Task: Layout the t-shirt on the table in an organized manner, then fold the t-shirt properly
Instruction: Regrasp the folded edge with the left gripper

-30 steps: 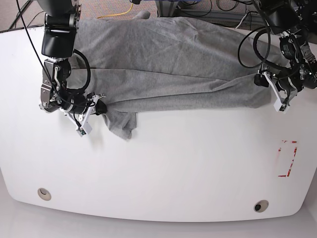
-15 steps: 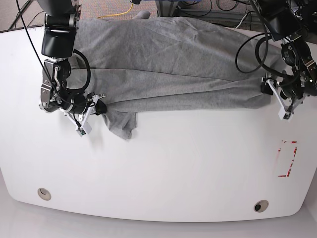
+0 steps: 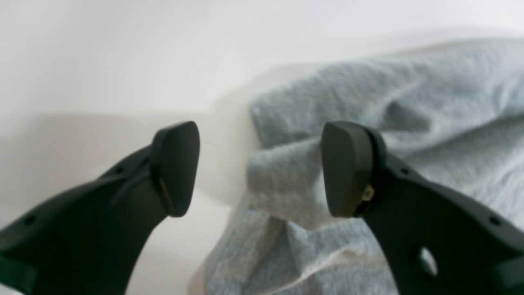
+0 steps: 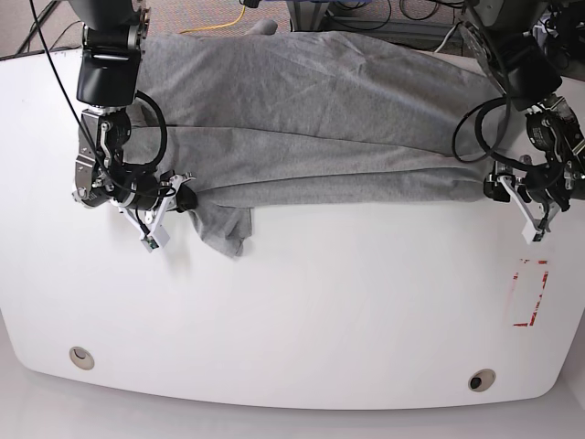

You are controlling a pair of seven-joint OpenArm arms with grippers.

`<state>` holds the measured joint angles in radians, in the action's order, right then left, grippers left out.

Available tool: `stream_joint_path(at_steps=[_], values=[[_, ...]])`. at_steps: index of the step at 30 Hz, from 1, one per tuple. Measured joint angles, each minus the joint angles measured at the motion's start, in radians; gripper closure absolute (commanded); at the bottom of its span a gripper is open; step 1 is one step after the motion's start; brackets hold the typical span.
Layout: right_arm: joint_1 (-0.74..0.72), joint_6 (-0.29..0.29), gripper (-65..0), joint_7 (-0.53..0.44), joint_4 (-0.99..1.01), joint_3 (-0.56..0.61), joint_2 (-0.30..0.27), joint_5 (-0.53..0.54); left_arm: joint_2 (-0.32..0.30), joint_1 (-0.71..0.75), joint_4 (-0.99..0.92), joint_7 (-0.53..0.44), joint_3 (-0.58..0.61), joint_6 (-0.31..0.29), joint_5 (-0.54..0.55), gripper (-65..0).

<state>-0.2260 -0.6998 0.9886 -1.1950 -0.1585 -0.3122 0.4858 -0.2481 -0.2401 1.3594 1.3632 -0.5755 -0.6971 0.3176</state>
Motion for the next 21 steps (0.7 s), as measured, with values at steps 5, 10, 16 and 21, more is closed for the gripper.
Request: stream_joint_path(at_steps=[5, 10, 16, 21], values=[[0.000, 0.000, -0.3, 0.000, 0.000, 0.000, 0.002, 0.000, 0.004, -0.001, -0.032, -0.002, 0.002, 0.000, 0.001, -43.3], [0.000, 0.000, -0.3, 0.000, 0.000, 0.000, 0.002, 0.000, 0.003, 0.008, -0.035, -0.001, 0.005, 0.000, 0.001, -43.3], [0.000, 0.000, -0.3, 0.000, 0.000, -0.001, 0.002, 0.001, 0.003, 0.031, -0.033, 0.033, 0.004, 0.000, 0.012, -43.3], [0.000, 0.000, -0.3, 0.000, 0.000, -0.001, 0.002, 0.000, 0.003, 0.062, -0.033, 0.039, 0.000, 0.000, 0.064, -43.3]])
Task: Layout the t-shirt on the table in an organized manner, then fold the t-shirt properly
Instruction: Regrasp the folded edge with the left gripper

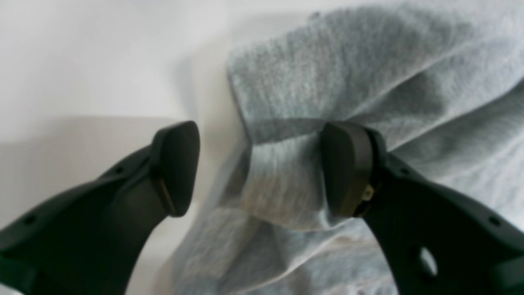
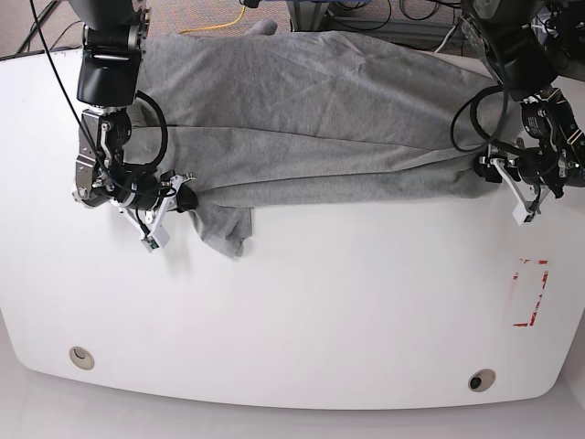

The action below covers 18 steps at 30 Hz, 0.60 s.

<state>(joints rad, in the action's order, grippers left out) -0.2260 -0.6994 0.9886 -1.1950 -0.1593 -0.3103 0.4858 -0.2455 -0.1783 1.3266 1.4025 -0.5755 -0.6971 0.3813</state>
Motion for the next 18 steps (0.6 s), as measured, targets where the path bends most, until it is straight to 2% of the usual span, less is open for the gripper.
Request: stream_joint_path(at_steps=[6, 12, 18], values=[[0.000, 0.000, -0.3, 0.000, 0.000, 0.000, 0.000, 0.001, -0.023, 0.047, 0.002, -0.011, 0.006, 0.000, 0.106, -43.3], [0.000, 0.000, -0.3, 0.000, 0.000, -0.001, 0.000, 0.000, -0.049, 0.065, 0.003, -0.006, 0.004, 0.000, 0.129, -43.3], [0.000, 0.000, -0.5, 0.000, 0.000, -0.001, 0.000, 0.000, -0.046, 0.074, 0.004, -0.007, 0.007, 0.000, 0.163, -43.3]])
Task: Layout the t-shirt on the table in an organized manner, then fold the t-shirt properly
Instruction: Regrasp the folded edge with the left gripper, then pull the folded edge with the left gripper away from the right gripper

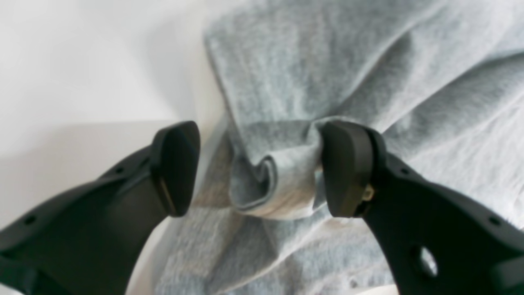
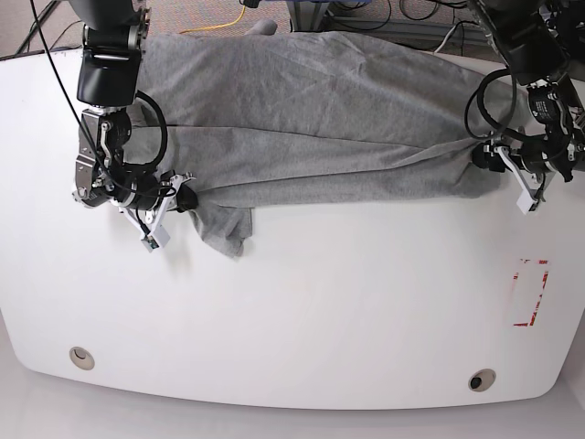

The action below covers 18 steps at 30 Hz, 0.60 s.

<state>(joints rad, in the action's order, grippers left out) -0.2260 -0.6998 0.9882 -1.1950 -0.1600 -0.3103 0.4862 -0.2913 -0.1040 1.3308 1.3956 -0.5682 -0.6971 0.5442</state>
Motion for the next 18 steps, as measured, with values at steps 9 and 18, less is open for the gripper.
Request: stream_joint_path(at_steps=[9, 18], values=[[0.000, 0.000, -0.5, 0.000, 0.000, 0.000, 0.000, 0.000, -0.003, -0.017, 0.000, 0.007, 0.052, 0.000, 0.003, -43.3], [0.000, 0.000, -0.5, 0.000, 0.000, 0.000, 0.000, -0.001, 0.003, -0.056, -0.001, 0.009, 0.100, 0.000, 0.048, -43.3]])
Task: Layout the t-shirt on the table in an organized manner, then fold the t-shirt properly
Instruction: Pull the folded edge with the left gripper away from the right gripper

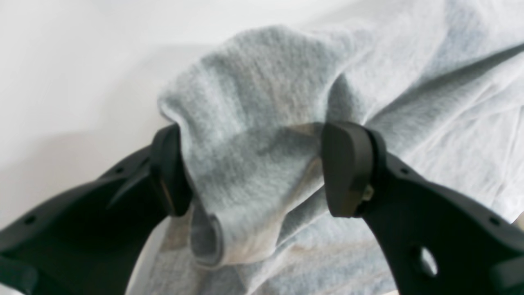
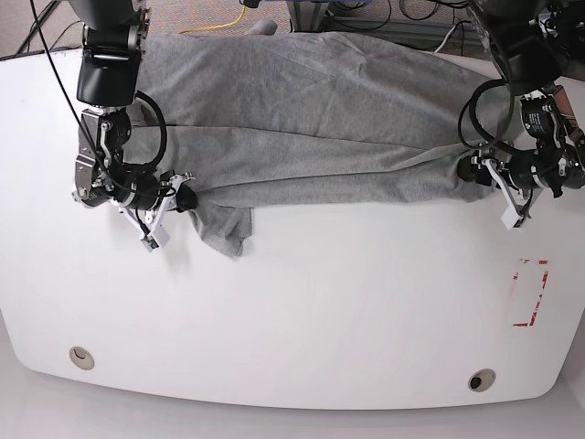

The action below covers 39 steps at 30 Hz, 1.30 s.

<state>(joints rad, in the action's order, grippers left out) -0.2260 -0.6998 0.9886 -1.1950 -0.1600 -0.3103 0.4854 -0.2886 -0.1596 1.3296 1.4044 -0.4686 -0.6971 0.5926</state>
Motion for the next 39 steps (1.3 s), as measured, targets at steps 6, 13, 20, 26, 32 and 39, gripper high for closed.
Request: stream_joint_path(at_steps=[6, 13, 20, 26, 32, 39], values=[[0.000, 0.000, -0.5, 0.000, 0.000, 0.000, 0.000, -0.002, 0.000, -0.023, 0.000, -0.003, 0.007, 0.000, 0.004, -43.3], [0.001, 0.000, -0.5, 0.000, 0.000, 0.000, 0.000, 0.001, 0.002, -0.020, 0.000, -0.001, 0.008, 0.000, 0.002, -43.2], [0.001, 0.000, -0.5, -0.001, 0.000, 0.000, 0.000, 0.001, 0.003, -0.020, 0.000, -0.002, 0.008, 0.000, 0.003, -36.1], [0.001, 0.000, -0.5, -0.001, 0.000, 0.000, 0.000, 0.001, 0.001, -0.020, 0.000, -0.003, 0.008, 0.000, 0.003, -21.9], [0.000, 0.000, -0.5, 0.000, 0.000, 0.000, 0.000, 0.001, 0.001, -0.020, 0.000, -0.002, 0.021, 0.000, 0.003, -10.0], [0.000, 0.000, -0.5, 0.000, 0.000, 0.000, 0.000, 0.000, 0.006, -0.020, 0.000, -0.002, 0.091, 0.000, 0.004, 0.0]])
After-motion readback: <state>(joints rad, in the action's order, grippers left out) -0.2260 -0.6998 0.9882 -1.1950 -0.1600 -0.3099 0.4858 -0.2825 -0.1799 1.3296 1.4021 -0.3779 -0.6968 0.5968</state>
